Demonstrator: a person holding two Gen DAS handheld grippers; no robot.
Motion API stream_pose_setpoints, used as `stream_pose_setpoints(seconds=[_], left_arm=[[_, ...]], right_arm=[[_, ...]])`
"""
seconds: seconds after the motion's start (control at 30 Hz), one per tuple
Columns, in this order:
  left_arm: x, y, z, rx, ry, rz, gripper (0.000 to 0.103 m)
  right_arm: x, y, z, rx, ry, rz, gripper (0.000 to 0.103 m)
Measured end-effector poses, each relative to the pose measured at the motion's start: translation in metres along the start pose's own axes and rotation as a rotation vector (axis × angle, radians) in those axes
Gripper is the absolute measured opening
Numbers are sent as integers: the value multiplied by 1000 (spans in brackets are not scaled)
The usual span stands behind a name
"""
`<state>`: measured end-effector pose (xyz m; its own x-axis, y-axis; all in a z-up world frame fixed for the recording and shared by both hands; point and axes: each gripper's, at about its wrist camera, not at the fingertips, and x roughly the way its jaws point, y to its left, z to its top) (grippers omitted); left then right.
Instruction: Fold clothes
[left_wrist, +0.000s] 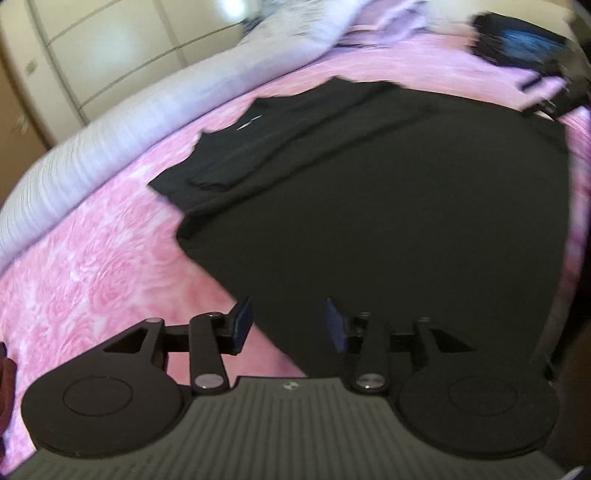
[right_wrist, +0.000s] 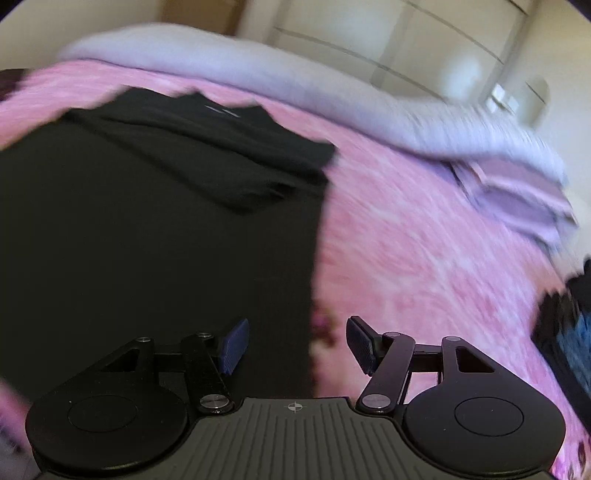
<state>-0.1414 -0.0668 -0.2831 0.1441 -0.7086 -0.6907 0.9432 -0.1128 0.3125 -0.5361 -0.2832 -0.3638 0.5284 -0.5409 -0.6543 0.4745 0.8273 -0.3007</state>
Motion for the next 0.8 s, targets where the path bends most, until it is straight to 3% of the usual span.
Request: stream_pose_setpoints(seconds=[0.1,0.23,0.4,0.6,0.7,0.8], left_arm=[[-25,-47,-13,104,-50,-48,52],[-36,-105,-29,283,-73,-78,52],[-21,-139,-43,501,-22,16,48],[-22,-140,-46,621,-17,10,46],[-25,-125,-42,577,-7,11,31],[-24,-112,-41,547,3,40,31]], right_arm=[[-34,35,-14,-89,-66,74,62],[-51,76,-31,-176,-81,122,62],[-50,96,-39,-206,-81,147,62],[-47,101,-36,-228,-93,150,62],[-49,102,-36,-249,-100,153,62],[-47,102,-36,-256,-107,157,62]])
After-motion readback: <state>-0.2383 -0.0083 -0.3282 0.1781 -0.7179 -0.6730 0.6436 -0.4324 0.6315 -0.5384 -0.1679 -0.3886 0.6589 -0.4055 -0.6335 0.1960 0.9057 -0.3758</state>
